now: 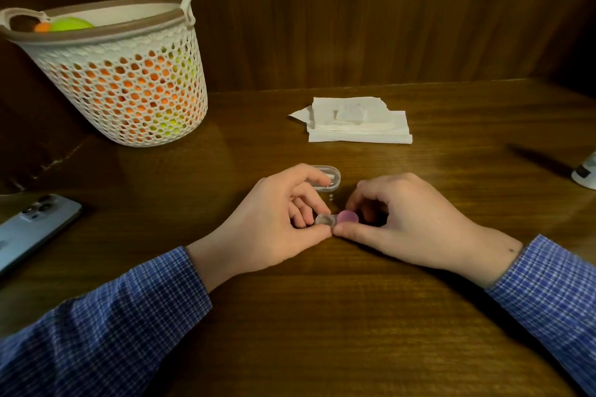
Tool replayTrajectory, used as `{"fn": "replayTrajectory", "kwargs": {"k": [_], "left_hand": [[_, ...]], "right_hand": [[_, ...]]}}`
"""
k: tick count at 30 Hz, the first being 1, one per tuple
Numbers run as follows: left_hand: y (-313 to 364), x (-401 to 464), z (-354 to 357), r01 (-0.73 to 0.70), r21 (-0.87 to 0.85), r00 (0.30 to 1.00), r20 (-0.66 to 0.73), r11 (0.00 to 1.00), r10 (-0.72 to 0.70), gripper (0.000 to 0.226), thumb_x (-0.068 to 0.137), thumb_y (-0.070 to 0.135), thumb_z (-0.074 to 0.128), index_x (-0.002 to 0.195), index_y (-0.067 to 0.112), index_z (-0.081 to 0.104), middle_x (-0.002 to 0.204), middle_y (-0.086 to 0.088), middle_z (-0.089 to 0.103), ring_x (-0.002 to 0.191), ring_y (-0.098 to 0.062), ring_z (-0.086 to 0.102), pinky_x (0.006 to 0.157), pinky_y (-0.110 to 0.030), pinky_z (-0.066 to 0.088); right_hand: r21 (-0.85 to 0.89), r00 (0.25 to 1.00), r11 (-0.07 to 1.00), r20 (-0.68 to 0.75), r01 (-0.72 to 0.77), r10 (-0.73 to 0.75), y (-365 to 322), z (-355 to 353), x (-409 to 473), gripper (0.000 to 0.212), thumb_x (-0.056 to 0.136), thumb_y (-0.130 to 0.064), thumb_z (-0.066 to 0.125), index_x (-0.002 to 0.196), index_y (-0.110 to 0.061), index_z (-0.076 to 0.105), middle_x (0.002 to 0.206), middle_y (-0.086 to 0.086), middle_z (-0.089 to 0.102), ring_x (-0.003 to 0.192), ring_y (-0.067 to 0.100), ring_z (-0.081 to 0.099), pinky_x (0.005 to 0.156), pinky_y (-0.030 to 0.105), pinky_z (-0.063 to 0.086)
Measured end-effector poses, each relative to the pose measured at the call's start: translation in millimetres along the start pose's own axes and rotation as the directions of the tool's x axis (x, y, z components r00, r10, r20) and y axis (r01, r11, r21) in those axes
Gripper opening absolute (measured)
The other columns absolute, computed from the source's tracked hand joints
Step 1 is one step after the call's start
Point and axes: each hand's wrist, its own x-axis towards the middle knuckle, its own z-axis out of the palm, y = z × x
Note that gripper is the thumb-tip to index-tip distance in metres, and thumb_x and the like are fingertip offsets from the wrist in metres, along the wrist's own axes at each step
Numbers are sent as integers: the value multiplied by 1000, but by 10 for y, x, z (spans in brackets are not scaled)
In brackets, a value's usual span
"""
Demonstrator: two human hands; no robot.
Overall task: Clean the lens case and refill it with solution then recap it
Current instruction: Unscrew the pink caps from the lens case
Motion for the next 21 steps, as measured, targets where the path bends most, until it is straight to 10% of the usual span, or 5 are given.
{"fn": "replayTrajectory", "kwargs": {"k": [5,11,21], "left_hand": [[11,12,0,5,-14,1000,9,1000,-5,59,81,19,88,132,26,59,97,12,77,80,-12,74,69,-26,62],[29,18,-20,17,-8,999,33,1000,-17,56,82,18,87,131,24,61,96,11,76,80,-13,74,70,-28,63],[33,8,-10,-4,3,1000,28,1000,4,50,83,17,85,127,22,63,95,11,75,79,-14,73,69,-31,64]], "right_hand": [[104,999,994,41,13,-17,-21,30,2,46,81,-67,56,96,-28,77,84,-14,71,71,3,66,90,39,60],[168,997,985,56,47,-58,9,17,30,32,83,-56,71,91,-25,77,80,-11,72,68,5,64,59,19,53],[258,990,963,95,81,-109,102,10,94,26,84,-49,76,87,-23,75,75,-7,72,66,9,65,55,21,52]]}}
